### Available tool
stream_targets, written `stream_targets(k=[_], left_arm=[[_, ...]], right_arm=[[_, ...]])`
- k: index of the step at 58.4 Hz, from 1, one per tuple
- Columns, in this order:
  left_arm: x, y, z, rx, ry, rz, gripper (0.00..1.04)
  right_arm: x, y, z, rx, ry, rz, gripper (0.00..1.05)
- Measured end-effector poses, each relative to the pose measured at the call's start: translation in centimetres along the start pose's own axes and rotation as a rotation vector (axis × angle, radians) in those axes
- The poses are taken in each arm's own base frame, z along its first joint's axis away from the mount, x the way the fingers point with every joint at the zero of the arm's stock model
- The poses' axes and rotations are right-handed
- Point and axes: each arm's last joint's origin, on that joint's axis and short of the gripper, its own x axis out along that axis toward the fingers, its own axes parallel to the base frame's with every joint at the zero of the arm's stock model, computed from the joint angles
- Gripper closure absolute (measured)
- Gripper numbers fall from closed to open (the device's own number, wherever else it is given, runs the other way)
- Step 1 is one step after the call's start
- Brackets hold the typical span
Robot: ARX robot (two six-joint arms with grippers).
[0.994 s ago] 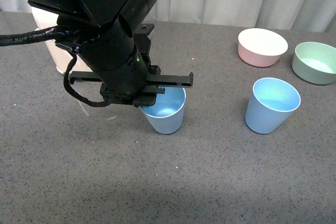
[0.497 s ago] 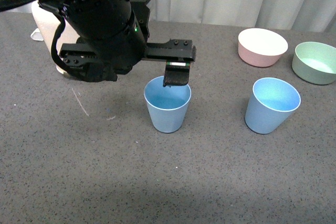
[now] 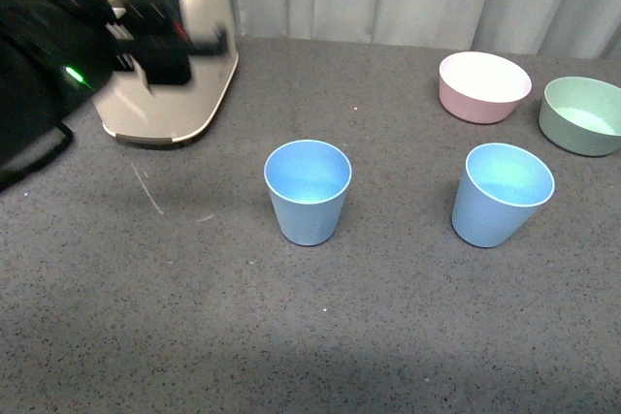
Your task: Stack blue cups with both arms
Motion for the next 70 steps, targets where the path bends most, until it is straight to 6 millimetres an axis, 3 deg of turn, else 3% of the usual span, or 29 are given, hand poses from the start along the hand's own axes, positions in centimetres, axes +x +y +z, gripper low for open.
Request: stream_targets(k=[4,11,20,37,56,70], left_arm=[[-1.6,1.5,1.0,-0.008,-0.041,0.008,0.77],[-4.6,3.6,0.4,0.016,0.033,0.001,1.01],[-6.9,5.0,1.3,0.016,-0.002,-0.004,1.01],[-10.7,7.1,1.2,0.019,0.01,0.006,1.01],[-13.4,8.8,1.3,0.018,0.01,0.011,1.01],[-14.7,8.8,1.7,0.018,-0.003,0.006,1.01]], right_arm=[[0.0,0.0,0.0,0.0,0.0,0.001,0.1],[0.0,0.0,0.0,0.0,0.0,0.001,0.1],[0.0,0.0,0.0,0.0,0.0,0.0,0.1],[0.0,0.0,0.0,0.0,0.0,0.001,0.1],[0.0,0.0,0.0,0.0,0.0,0.001,0.1],[0.0,0.0,0.0,0.0,0.0,0.0,0.1]])
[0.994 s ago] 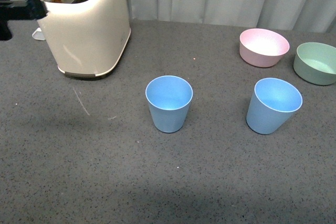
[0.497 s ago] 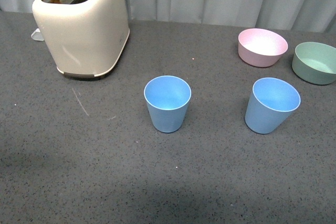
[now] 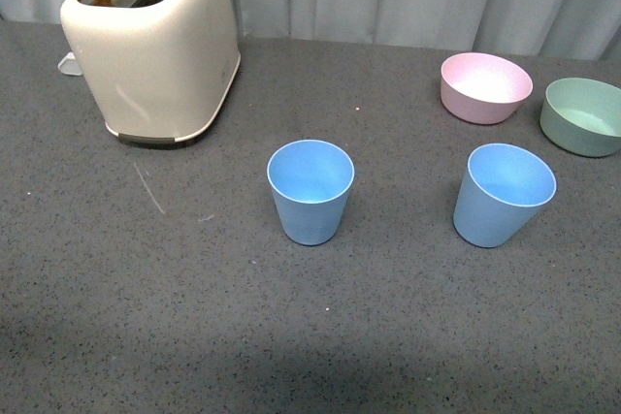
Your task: Stack blue cups with both arms
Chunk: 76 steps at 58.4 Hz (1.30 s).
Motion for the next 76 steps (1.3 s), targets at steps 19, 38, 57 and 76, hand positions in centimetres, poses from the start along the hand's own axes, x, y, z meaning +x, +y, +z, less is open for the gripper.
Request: stream_targets(k=[19,38,57,76], left_arm=[[-1.3,0.0,0.5,0.0,-0.016,-0.001,1.01],[-2.3,0.0,0.7,0.0,-0.023,-0.001,1.01],[-3.1,0.0,0.7,0.0,-0.023,-0.001,1.01],[-4.5,0.0,0.3,0.0,-0.016,-0.001,1.01]], right_arm=[[0.0,0.0,0.0,0.0,0.0,0.0,0.1],[0.0,0.0,0.0,0.0,0.0,0.0,0.1],[0.0,0.0,0.0,0.0,0.0,0.0,0.1],[0.0,0.0,0.0,0.0,0.0,0.0,0.1]])
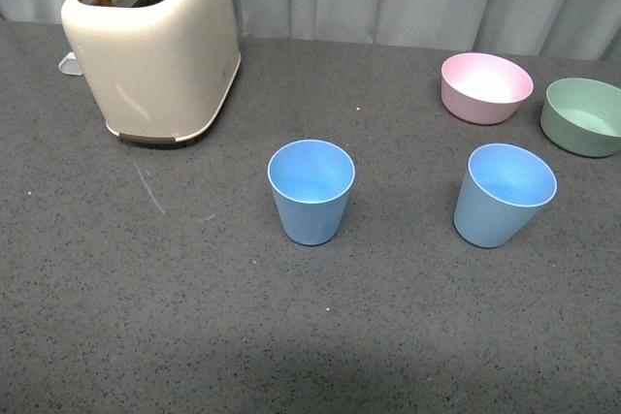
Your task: Stack blue cups with both arms
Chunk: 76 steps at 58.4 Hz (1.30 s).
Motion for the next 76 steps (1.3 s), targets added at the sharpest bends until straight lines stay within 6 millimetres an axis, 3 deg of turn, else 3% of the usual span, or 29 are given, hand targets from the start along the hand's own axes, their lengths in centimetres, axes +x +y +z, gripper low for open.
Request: stream_targets(k=[10,16,20,25,30,40,52,66,76], left_arm=[[0.0,0.0,0.0,0.0,0.0,0.0,0.99],[0.0,0.0,0.0,0.0,-0.001,0.0,0.74],[0.0,0.0,0.0,0.0,-0.001,0.0,0.63],[0.0,0.0,0.0,0.0,-0.001,0.0,0.49],[0.0,0.0,0.0,0.0,-0.001,0.0,0.33],[0.0,0.0,0.0,0.0,-0.001,0.0,0.05],[0.0,0.0,0.0,0.002,0.0,0.0,0.07],[0.0,0.0,0.0,0.002,-0.001,0.0,0.07],[0.0,0.0,0.0,0.002,-0.001,0.0,0.07]], right_arm=[[0.0,0.0,0.0,0.0,0.0,0.0,0.1],[0.0,0.0,0.0,0.0,0.0,0.0,0.1],[0.0,0.0,0.0,-0.005,0.003,-0.001,0.1],[0.2,-0.1,-0.3,-0.141,0.094,-0.041,0.1],[1.0,-0.1,-0.6,-0.273,0.161,-0.037,0.1],[3.9,0.1,-0.5,-0.304,0.248,0.001,0.1],[9.4,0.4,-1.6,-0.216,0.448,0.037,0.1],[18.0,1.4,-4.5,-0.059,0.729,0.064,0.1],[20.6,2.1,-5.5,0.011,0.824,0.063,0.1]])
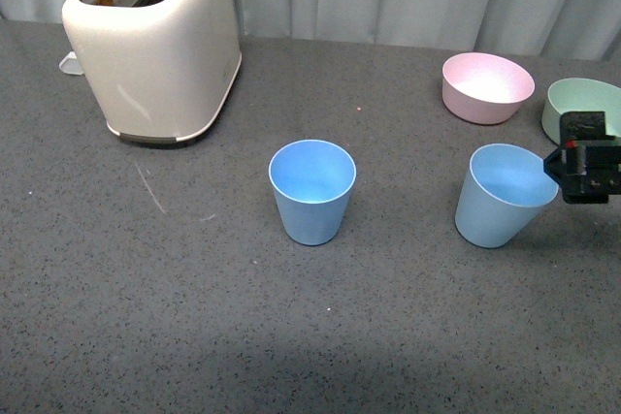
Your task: Stack blue cups with both arms
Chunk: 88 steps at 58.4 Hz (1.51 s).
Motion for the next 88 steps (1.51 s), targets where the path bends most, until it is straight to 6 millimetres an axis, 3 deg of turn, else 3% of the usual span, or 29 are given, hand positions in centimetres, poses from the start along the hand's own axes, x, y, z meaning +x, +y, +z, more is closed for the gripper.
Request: stream_targets(k=[14,28,52,61,71,80,88], left_arm=[[0.0,0.0,0.0,0.0,0.0,0.0,0.07],[0.0,0.0,0.0,0.0,0.0,0.0,0.07],[0.0,0.0,0.0,0.0,0.0,0.0,0.07],[0.0,0.0,0.0,0.0,0.0,0.0,0.07],[0.0,0.0,0.0,0.0,0.001,0.0,0.07],[0.0,0.0,0.0,0.0,0.0,0.0,0.07],[0.0,0.0,0.0,0.0,0.0,0.0,0.07]], right_arm=[[2.8,0.6,1.0,0.105,0.095,0.019,0.13],[4.7,1.2,0.8,0.165,0.205,0.014,0.48],[4.9,1.6,0.9,0.219,0.248,0.031,1.03],[4.6,1.7,1.1,0.235,0.265,0.052,1.04],[2.7,2.6,2.6,0.262,0.248,0.163,1.04],[0.1,5.4,5.6,0.256,0.192,0.329,1.04],[-1.0,8.7,6.8,0.207,0.174,0.389,1.04]])
